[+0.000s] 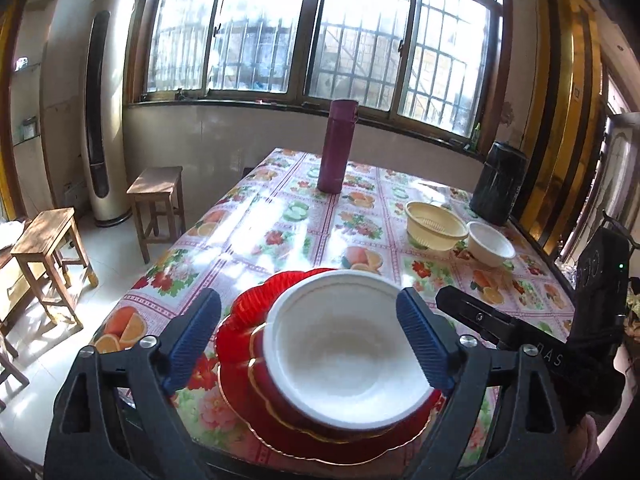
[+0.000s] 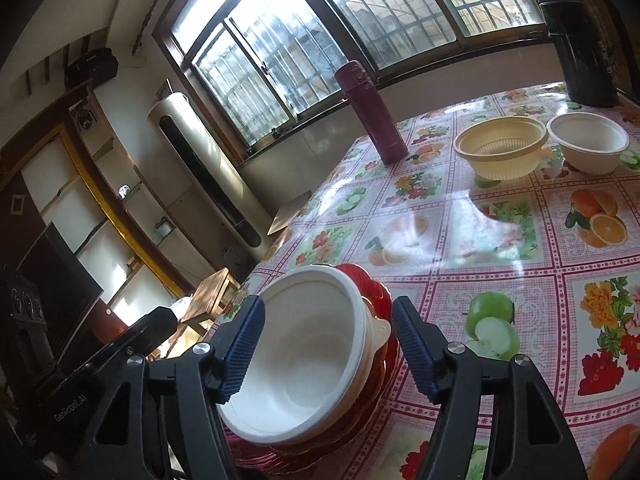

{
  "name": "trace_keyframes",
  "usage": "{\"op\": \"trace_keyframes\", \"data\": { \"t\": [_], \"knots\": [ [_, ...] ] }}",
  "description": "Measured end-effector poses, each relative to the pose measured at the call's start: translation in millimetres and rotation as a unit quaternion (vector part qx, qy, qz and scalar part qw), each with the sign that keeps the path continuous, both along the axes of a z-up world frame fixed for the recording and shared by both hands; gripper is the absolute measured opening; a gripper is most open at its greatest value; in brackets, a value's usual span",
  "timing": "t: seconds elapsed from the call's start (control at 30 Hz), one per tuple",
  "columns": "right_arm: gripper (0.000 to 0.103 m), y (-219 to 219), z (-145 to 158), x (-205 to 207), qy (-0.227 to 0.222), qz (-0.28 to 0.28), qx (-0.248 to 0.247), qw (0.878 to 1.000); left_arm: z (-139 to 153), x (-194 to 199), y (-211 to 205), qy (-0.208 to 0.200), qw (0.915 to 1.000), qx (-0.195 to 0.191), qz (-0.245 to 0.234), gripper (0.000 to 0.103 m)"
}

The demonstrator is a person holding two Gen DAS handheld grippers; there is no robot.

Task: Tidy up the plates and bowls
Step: 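Lower the white bowl onto the stack and open both grippers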

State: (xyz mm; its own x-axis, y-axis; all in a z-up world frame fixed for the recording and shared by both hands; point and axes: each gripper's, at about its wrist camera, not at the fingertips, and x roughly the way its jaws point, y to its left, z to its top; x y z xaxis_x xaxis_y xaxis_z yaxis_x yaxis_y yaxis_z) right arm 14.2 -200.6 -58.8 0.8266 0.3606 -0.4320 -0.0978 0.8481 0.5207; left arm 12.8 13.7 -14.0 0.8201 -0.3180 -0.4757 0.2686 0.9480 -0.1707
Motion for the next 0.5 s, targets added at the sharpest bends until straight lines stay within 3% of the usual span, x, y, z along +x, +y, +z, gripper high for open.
{"op": "trace_keyframes", "data": {
  "t": [0.03, 0.17, 0.33, 0.5],
  "knots": [
    [0.081, -9, 3, -3, -0.008, -0.001, 0.01, 1.0, 4, -2, -4, -0.008, 0.9999, -0.008, -0.009, 0.103],
    [0.086, -51, 12, -11, -0.027, -0.035, 0.028, 0.999, 14, -9, -33, -0.022, 0.9982, -0.019, -0.052, 0.103],
    [0.086, -113, 8, -11, -0.001, -0.088, 0.013, 0.996, 17, -7, -94, -0.02, 0.9944, 0.028, -0.1, 0.103],
    [0.087, -178, 4, -4, 0.027, -0.137, -0.006, 0.99, 10, 14, -166, -0.012, 0.989, 0.091, -0.116, 0.103]
  ]
}}
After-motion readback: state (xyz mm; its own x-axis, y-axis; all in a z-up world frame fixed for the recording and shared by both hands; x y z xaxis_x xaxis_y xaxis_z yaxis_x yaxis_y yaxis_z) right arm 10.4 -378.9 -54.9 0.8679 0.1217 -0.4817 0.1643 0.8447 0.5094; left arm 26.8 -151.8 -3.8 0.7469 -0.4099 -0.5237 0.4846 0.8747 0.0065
